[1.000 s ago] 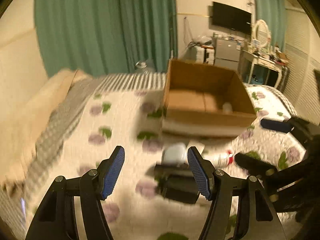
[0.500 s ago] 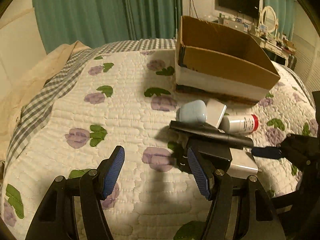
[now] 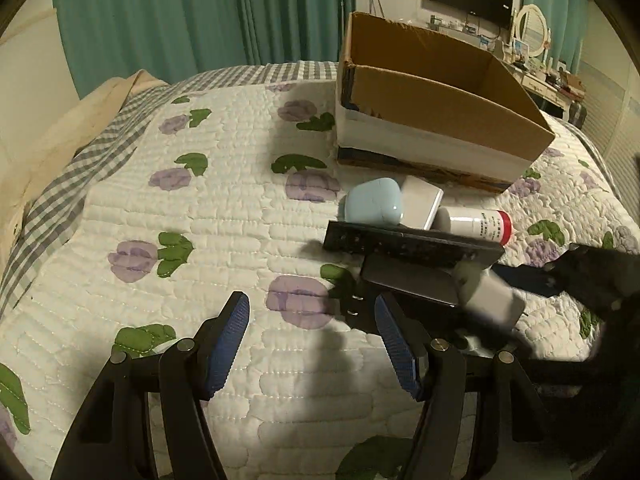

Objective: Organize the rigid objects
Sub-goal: 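Grasp the white plug charger with the right tool while the left tool grasps the black power bank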

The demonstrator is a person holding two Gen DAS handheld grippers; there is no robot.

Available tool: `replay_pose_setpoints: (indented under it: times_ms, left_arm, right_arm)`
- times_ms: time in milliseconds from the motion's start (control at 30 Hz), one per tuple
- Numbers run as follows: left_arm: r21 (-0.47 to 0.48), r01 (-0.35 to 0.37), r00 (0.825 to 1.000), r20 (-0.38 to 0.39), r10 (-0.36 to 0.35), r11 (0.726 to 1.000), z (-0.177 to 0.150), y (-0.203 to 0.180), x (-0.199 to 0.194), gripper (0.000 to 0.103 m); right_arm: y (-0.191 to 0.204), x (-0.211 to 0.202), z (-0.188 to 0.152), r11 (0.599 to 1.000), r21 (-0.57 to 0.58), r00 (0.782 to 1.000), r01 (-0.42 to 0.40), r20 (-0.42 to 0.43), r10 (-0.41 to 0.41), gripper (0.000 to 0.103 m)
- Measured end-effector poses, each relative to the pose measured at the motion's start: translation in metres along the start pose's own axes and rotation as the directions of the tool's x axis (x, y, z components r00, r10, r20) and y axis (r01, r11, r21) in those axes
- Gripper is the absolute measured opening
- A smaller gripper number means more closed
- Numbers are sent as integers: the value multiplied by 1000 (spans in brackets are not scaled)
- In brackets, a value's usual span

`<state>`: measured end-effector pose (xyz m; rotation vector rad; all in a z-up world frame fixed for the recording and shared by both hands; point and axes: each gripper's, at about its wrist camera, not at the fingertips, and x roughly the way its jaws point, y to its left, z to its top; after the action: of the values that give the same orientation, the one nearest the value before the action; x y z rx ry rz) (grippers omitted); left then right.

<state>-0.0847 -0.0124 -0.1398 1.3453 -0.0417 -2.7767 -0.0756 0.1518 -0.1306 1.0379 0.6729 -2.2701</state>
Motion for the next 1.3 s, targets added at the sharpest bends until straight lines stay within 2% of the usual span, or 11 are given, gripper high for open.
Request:
replay_pose_setpoints:
  times_ms: [133,267,367,600,800,1033,1200,1300]
  left_arm:
    - [32,30,1000,-6,-30,999,0,-8,2,68]
    - [73,92,996,-25,-91,993,-1,-22,9,68]
    - [86,148,988,-47,-144,985,0,-30,15,68]
    - [92,207,978,-54,-202,974,10,-40,26,68]
    - [116,161,986,-67,-153,980,14,-50,38,71]
    - [101,152,985,-92,-143,983,18,-51,56,71]
    - [127,107,993,-61,-100,986,13,-57,41,70]
    - [118,105,994,-27,-102,987,13,-58,20,70]
  right_arm:
    - [-34,-22,-2,985,159,997,-67,48,60,27]
    - [-55,-35,-6,970,233,995,-75,76,59,28]
    - [-64,-35,-3,959,269,994,-90,86,69,28]
    - [-66,-35,-7,956,278,994,-95,79,76,28]
    - [-68,-35,-7,953,289,995,-88,79,68,28]
    - [-66,-32,-8,955,285,996,-75,64,59,28]
    - [-69,-42,-6,951,297,994,-86,93,61,28]
    - [-73,-53,-1,947,306,991,-95,122,60,28]
